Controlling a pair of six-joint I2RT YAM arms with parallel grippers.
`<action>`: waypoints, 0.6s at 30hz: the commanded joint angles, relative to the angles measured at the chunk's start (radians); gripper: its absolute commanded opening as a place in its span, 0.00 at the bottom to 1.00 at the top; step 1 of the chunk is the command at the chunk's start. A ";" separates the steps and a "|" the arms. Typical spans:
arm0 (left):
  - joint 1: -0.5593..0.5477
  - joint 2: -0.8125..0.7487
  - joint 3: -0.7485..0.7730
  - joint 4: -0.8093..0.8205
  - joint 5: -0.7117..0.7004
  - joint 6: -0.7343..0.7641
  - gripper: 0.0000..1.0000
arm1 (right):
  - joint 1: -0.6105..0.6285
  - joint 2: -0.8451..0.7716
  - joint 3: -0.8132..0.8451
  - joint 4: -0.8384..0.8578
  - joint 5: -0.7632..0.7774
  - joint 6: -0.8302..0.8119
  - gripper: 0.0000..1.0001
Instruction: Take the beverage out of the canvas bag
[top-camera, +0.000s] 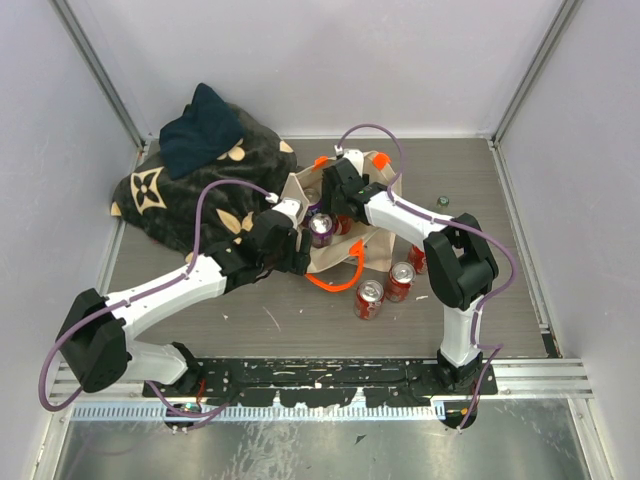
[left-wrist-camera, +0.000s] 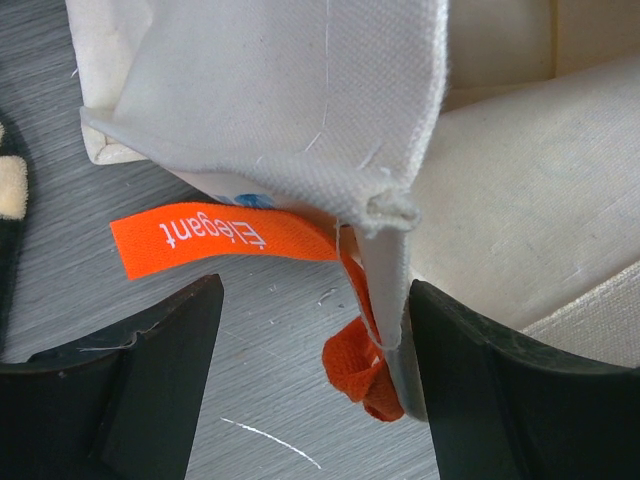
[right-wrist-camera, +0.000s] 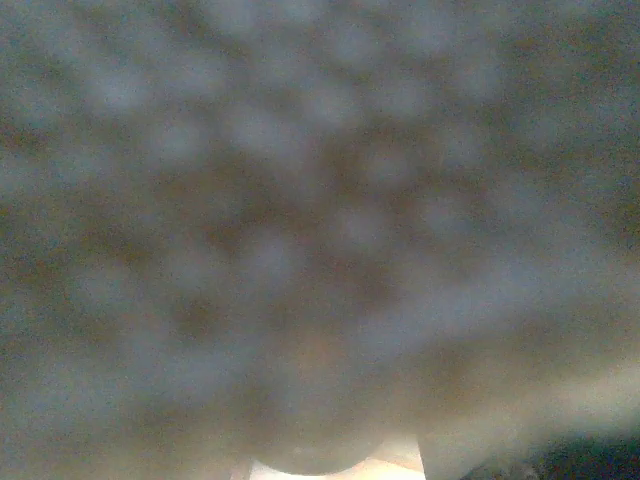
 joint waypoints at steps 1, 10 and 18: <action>0.002 0.005 0.023 -0.001 -0.004 0.008 0.82 | -0.007 0.012 -0.034 -0.147 0.038 -0.057 0.35; 0.002 -0.003 0.018 0.001 -0.001 -0.002 0.82 | -0.008 -0.069 -0.010 -0.069 0.067 -0.114 0.01; 0.001 -0.004 0.015 0.000 -0.002 -0.002 0.83 | -0.008 -0.179 0.063 0.020 0.101 -0.190 0.01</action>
